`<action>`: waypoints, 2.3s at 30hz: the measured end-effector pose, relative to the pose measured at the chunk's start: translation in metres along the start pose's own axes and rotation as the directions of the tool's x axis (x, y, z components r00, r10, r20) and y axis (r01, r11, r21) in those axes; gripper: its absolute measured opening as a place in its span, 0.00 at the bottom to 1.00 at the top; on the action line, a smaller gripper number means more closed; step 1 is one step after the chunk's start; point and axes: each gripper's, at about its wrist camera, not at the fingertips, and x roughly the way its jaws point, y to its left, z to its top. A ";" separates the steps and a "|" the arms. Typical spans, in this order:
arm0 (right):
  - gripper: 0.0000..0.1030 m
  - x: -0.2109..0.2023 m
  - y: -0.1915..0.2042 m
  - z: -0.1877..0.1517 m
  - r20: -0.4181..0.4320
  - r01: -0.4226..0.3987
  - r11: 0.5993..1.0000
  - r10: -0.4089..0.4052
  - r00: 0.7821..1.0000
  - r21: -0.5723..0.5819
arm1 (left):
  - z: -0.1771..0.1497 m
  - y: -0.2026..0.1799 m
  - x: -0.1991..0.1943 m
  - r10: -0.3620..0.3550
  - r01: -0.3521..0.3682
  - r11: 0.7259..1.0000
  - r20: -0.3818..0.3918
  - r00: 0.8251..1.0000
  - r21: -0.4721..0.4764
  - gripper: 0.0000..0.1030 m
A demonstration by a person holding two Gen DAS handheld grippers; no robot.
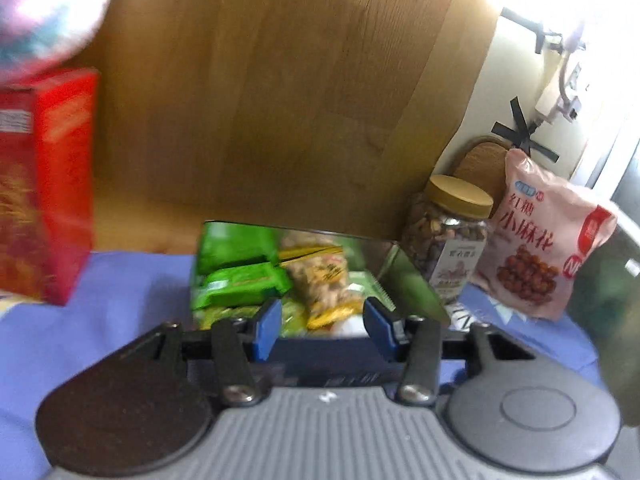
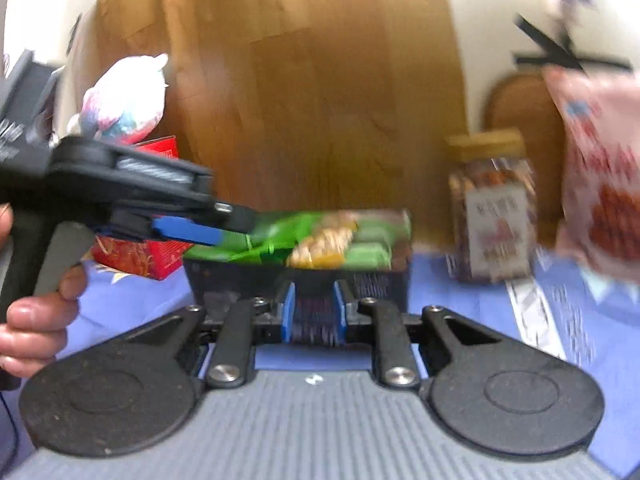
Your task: Organize snacks
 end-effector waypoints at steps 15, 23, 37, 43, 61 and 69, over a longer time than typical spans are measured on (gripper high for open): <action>0.53 -0.093 -0.003 -0.067 -0.062 0.049 0.957 -0.033 0.998 0.286 | -0.108 -0.053 -0.087 0.254 -0.255 0.955 0.023 0.967 0.153 0.66; 0.82 -0.118 0.006 -0.077 -0.089 0.063 0.950 -0.038 0.995 0.305 | -0.128 -0.068 -0.105 0.331 -0.332 0.931 0.030 0.943 0.151 1.00; 0.87 -0.151 0.004 -0.096 -0.096 0.152 0.956 -0.132 0.987 0.249 | -0.137 -0.096 -0.095 0.265 -0.269 0.952 0.051 0.963 0.143 1.00; 0.87 -0.151 0.008 -0.101 -0.128 0.177 0.963 -0.153 0.980 0.203 | -0.134 -0.105 -0.087 0.271 -0.279 0.949 0.068 0.960 0.150 1.00; 0.91 -0.144 0.003 -0.069 -0.108 0.123 0.963 -0.100 0.989 0.240 | -0.120 -0.093 -0.105 0.378 -0.387 0.915 0.091 0.921 0.115 1.00; 0.93 -0.125 0.020 -0.065 -0.096 0.041 0.973 -0.020 0.995 0.226 | -0.120 -0.081 -0.110 0.462 -0.466 0.879 0.062 0.885 0.105 1.00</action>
